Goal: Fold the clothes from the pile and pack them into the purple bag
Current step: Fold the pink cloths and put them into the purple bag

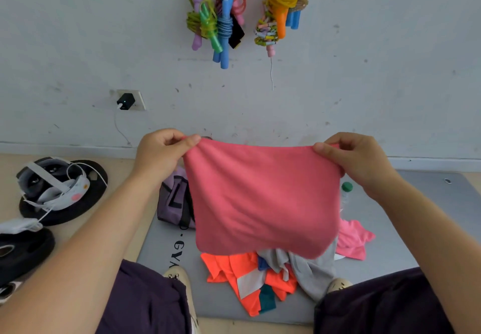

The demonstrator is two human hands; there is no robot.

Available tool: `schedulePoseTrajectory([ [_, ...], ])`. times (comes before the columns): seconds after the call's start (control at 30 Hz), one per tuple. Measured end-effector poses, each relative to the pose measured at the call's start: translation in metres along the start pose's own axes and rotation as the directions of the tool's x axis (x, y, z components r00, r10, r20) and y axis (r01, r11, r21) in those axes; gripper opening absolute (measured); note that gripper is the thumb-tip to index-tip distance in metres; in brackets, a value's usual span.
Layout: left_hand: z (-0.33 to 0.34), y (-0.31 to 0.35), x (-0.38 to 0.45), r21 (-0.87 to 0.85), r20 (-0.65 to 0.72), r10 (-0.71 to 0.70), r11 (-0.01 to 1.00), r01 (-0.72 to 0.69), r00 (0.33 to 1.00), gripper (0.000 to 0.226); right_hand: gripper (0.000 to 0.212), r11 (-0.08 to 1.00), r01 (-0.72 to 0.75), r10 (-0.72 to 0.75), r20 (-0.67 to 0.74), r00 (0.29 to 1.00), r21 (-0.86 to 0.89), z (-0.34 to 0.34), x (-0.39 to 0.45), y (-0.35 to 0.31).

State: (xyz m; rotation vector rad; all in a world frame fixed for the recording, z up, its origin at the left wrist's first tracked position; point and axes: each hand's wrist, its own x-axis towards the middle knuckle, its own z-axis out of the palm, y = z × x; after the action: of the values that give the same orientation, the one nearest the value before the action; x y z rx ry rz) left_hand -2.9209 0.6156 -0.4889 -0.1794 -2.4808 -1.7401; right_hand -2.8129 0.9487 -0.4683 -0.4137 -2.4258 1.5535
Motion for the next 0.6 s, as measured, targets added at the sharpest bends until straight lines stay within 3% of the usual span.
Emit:
schedulePoseTrajectory([
  [0.1,0.012,0.002,-0.006,-0.063,0.062,-0.065,0.996,0.069,0.996,0.027,0.023,0.999,-0.024,0.026,0.080,0.996,-0.026,0.008,-0.006,-0.004],
  [0.2,0.027,0.012,-0.017,-0.110,0.114,-0.067,0.991,0.080,0.991,0.020,0.014,0.995,-0.054,0.030,0.280,0.960,0.080,0.019,-0.017,-0.013],
  [0.3,0.042,0.023,-0.030,-0.133,0.197,-0.063,0.987,0.091,0.978,0.011,0.007,0.987,-0.084,0.003,0.503,0.864,0.139,0.027,-0.029,-0.021],
  [0.4,0.054,0.032,-0.044,-0.186,0.318,-0.044,0.977,0.108,0.947,0.002,0.018,0.983,-0.097,-0.032,0.654,0.756,0.159,0.036,-0.037,-0.029],
  [0.47,0.059,0.036,-0.051,-0.185,0.389,-0.029,0.977,0.109,0.921,0.006,0.025,0.977,-0.075,-0.084,0.677,0.731,0.202,0.041,-0.041,-0.034],
  [0.6,0.062,0.045,-0.061,-0.236,0.465,-0.043,0.957,0.171,0.884,0.020,0.006,0.984,0.075,-0.148,0.498,0.854,0.165,0.049,-0.046,-0.041],
])
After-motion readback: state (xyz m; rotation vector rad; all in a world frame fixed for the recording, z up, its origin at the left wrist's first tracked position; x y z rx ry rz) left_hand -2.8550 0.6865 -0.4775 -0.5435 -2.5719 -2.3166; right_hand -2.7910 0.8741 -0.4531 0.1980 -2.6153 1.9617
